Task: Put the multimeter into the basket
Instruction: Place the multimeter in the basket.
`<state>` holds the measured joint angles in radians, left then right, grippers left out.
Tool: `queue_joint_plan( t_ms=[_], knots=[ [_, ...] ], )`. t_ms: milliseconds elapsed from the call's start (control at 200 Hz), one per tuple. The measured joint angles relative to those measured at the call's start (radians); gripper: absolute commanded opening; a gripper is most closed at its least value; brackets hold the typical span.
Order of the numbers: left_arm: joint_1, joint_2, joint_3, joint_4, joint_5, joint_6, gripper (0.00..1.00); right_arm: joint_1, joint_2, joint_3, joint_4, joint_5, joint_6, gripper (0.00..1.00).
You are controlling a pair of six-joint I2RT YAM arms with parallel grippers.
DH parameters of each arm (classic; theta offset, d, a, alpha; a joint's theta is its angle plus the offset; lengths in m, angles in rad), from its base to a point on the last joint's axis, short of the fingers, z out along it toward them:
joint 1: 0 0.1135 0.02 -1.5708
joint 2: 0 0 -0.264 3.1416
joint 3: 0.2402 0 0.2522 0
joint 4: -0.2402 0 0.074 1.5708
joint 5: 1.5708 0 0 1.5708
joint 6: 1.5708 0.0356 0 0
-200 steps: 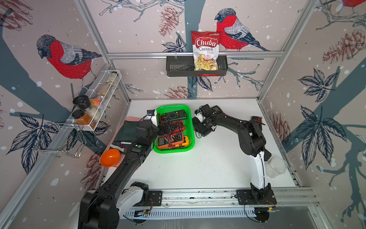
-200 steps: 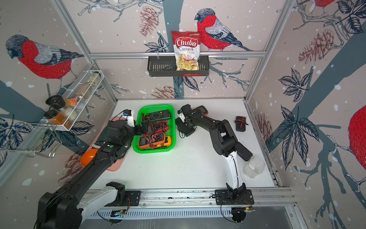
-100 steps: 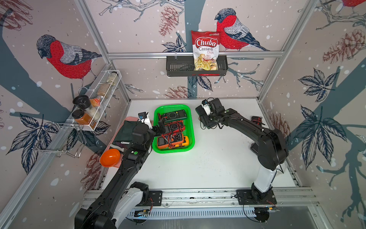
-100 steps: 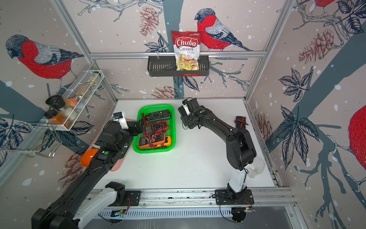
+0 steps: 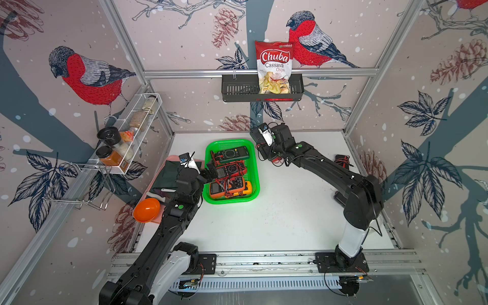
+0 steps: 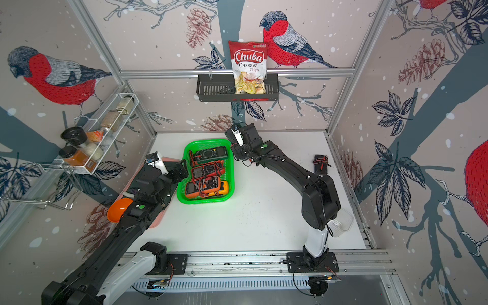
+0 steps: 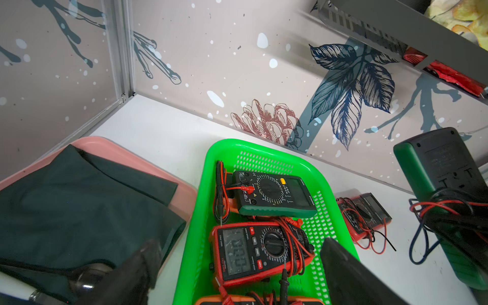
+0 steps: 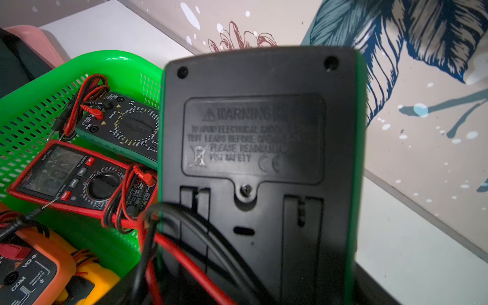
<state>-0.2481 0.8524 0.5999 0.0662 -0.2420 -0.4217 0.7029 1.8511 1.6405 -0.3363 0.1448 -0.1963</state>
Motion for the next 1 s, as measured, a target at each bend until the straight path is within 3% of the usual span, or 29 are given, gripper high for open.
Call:
queue_joint_plan(
  t_ms=[665, 1001],
  knots=[
    [0.0, -0.002, 0.0, -0.035, -0.231, -0.118, 0.98, 0.084, 0.265, 0.227, 0.043, -0.084, -0.142, 0.0],
    [0.0, 0.028, 0.003, -0.059, -0.281, -0.148, 0.98, 0.117, 0.342, 0.289, 0.019, -0.105, -0.197, 0.0]
  ],
)
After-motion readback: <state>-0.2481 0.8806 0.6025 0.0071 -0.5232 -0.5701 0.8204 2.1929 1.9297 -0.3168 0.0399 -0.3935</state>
